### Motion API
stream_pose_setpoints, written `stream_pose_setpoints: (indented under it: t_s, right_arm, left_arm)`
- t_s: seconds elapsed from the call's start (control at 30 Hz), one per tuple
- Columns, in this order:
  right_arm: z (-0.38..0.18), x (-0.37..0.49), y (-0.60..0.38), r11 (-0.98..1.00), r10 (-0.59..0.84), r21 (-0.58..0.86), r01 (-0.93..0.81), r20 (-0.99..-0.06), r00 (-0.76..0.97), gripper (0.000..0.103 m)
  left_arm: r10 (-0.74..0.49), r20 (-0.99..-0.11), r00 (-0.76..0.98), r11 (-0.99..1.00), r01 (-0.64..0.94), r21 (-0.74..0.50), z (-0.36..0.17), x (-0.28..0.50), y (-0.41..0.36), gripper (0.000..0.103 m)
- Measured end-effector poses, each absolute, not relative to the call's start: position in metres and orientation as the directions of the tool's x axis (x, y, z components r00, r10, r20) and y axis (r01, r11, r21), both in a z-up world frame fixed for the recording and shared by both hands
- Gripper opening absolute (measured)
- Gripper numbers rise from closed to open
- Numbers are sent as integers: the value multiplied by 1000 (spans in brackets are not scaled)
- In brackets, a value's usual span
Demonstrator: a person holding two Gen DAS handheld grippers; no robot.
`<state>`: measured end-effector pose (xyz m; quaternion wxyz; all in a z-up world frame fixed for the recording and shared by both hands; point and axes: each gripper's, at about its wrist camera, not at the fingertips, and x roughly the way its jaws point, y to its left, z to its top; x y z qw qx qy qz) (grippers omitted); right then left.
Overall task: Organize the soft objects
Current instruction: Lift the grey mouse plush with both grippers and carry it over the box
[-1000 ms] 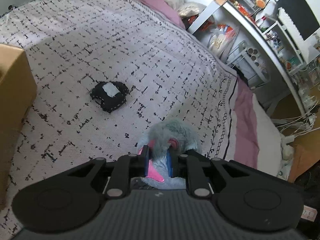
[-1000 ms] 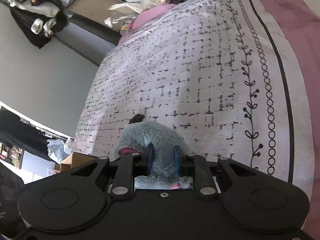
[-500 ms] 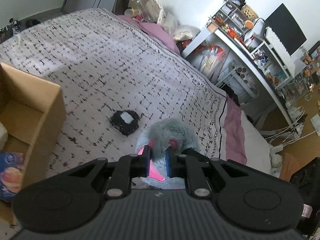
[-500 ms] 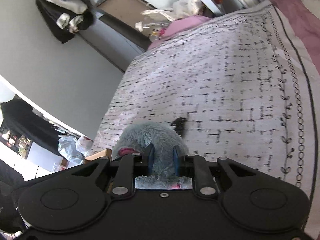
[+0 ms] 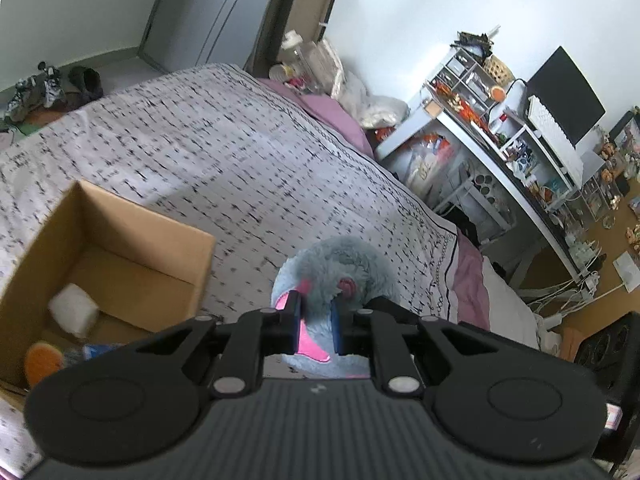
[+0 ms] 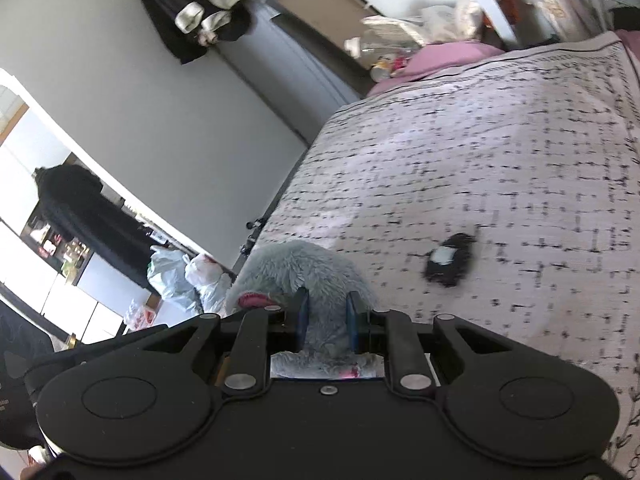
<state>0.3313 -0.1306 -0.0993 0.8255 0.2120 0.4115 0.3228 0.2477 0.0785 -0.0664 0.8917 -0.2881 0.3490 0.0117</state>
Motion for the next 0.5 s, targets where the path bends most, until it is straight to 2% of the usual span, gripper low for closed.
stream_pose_setpoints:
  t_s: [0.5]
  right_arm:
    - [-83,317,-64,695,719,565,-445,-545,431,19]
  left_arm:
    - [-129,-595,793,824,-249,-510,-61,219,135,14]
